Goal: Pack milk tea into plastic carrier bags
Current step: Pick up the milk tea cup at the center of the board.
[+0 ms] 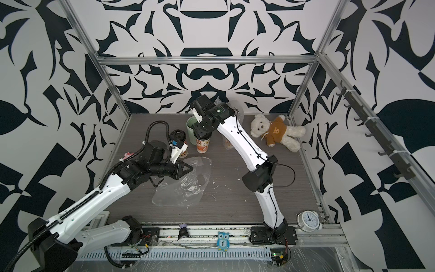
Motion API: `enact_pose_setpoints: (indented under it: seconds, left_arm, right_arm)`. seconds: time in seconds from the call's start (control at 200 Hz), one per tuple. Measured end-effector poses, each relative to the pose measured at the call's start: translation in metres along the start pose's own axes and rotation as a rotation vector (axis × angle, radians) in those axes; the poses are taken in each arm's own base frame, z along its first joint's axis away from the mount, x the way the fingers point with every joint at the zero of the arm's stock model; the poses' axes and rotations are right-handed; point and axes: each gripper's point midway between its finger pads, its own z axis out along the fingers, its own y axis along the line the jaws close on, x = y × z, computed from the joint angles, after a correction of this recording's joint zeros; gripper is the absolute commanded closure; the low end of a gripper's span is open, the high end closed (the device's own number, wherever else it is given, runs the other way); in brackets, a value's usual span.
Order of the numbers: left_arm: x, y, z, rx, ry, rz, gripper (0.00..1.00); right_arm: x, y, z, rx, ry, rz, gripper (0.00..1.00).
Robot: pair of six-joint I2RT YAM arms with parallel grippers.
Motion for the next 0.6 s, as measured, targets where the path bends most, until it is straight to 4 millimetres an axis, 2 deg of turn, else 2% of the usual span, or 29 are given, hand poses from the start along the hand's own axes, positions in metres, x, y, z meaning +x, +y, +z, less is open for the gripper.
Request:
enact_pose_setpoints:
  seconds: [0.205, 0.485, 0.6]
  left_arm:
    - [-0.01, 0.002, 0.005, -0.006, -0.031, -0.026, 1.0]
    - [-0.025, 0.005, 0.016, -0.001, -0.078, -0.071, 1.0]
    - [-0.033, 0.007, 0.02, -0.007, -0.106, -0.087, 1.0]
  right_arm:
    - [0.002, -0.007, -0.037, 0.021, -0.031, -0.009, 0.52]
    - [0.011, -0.016, -0.133, 0.029, -0.173, -0.002, 0.52]
    - [0.02, -0.018, -0.163, 0.022, -0.215, 0.008, 0.52]
